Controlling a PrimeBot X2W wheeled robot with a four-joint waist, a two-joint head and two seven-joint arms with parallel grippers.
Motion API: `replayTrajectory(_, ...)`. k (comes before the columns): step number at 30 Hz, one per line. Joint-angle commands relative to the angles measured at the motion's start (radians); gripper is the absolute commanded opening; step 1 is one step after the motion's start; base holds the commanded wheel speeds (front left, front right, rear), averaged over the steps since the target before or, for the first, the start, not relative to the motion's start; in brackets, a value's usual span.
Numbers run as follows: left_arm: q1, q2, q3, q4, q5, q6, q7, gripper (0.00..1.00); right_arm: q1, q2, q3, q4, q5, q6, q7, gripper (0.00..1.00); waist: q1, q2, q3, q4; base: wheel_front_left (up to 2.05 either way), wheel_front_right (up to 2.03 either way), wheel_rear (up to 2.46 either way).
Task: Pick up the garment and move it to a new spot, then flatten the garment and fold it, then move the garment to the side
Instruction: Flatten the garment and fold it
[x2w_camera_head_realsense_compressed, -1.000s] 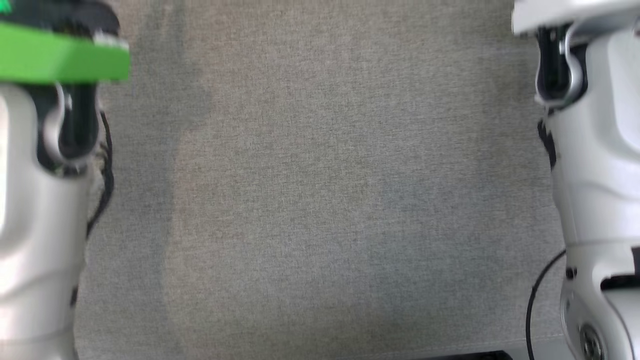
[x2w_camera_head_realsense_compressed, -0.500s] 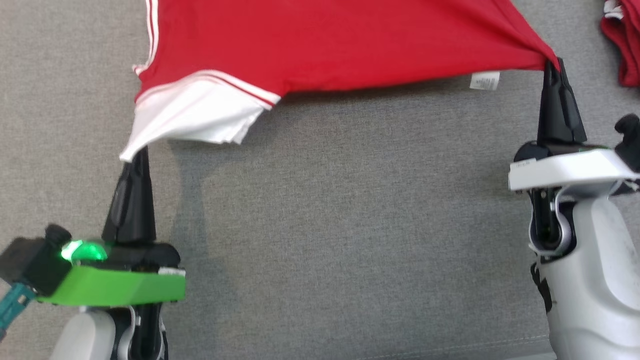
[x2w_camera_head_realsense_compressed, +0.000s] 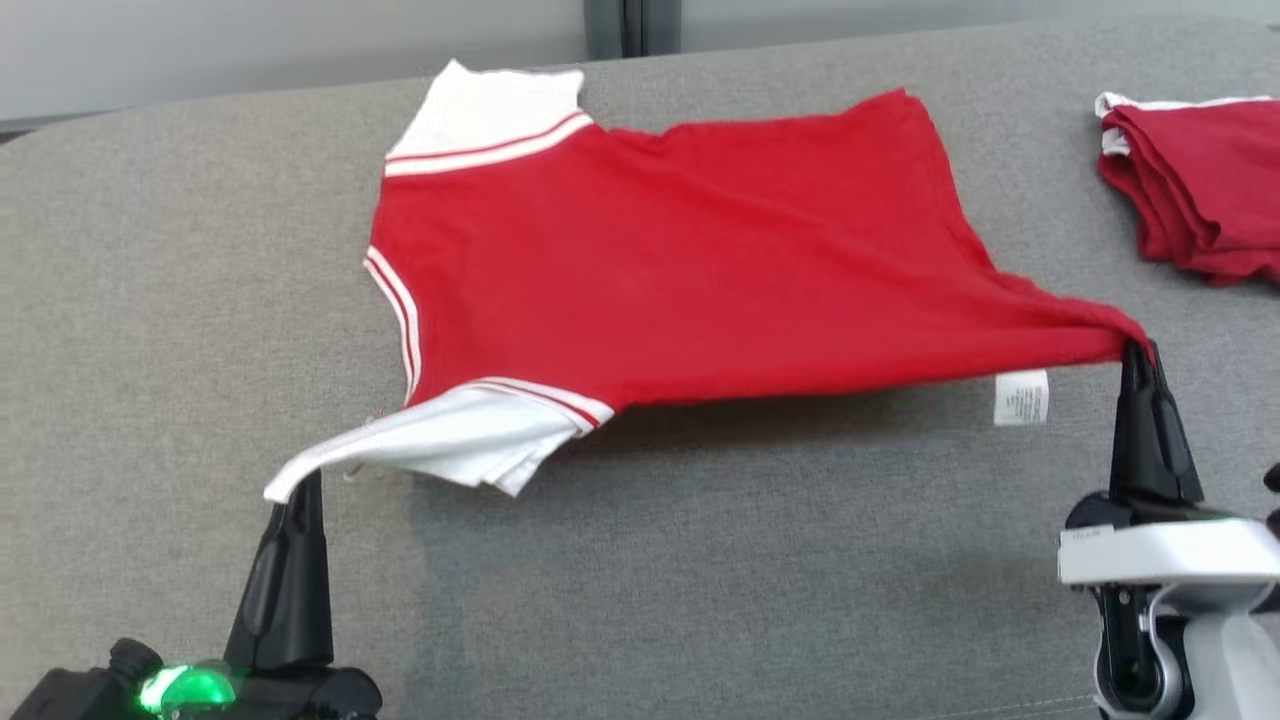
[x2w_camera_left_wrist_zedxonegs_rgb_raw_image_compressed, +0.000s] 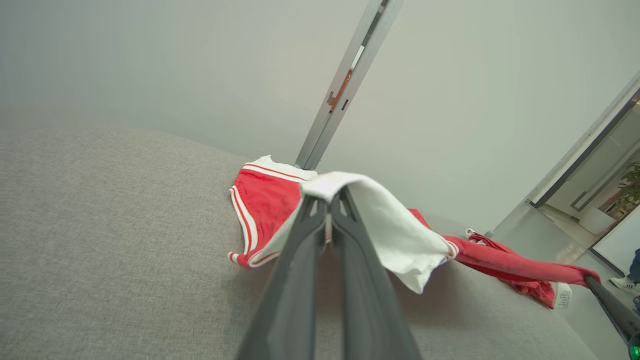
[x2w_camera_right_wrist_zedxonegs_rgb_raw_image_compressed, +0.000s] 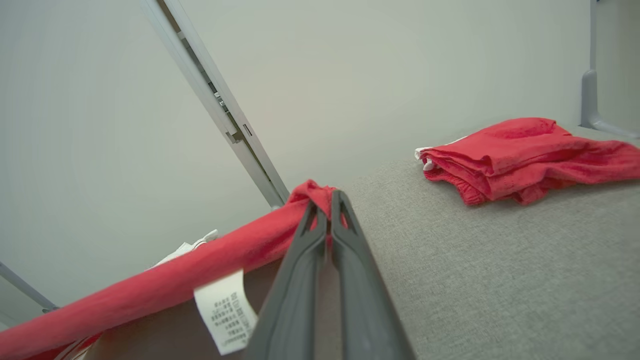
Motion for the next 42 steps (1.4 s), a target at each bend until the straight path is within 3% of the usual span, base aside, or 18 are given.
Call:
replayTrajectory(1, 0.036, 0.010, -0.002, -0.013, 0.004, 0.012, 0.009, 0.00, 0.041, -0.001, 0.001, -0.008, 0.003, -0.001, -0.003, 0.00, 0.0001, 0.0000, -0.056, 0.009, 0.00, 0.00, 0.00)
replayTrajectory(6, 0.087, 0.015, -0.020, 0.004, -0.027, 0.020, 0.048, 0.00, 0.106, -0.001, 0.002, 0.034, -0.025, -0.001, 0.016, 0.00, 0.0001, 0.0000, -0.065, 0.010, 0.00, 0.00, 0.00)
replayTrajectory(19, -0.012, -0.021, -0.067, 0.222, -0.072, -0.053, 0.055, 0.00, -0.006, -0.001, 0.044, 0.302, 0.004, -0.001, 0.006, 0.00, 0.0001, 0.0000, 0.001, 0.032, 0.00, 0.00, 0.00)
replayTrajectory(31, -0.311, -0.043, -0.062, 0.366, -0.017, -0.102, 0.021, 0.00, -0.125, -0.002, 0.049, 0.297, 0.095, -0.001, -0.003, 0.00, 0.0001, 0.0000, 0.065, 0.017, 0.00, 0.00, 0.00)
replayTrajectory(42, -0.593, -0.078, -0.058, 0.592, 0.002, -0.137, 0.002, 0.00, -0.275, -0.001, 0.028, 0.345, 0.086, -0.001, -0.003, 0.00, 0.0001, 0.0000, 0.155, -0.024, 0.00, 0.00, 0.00)
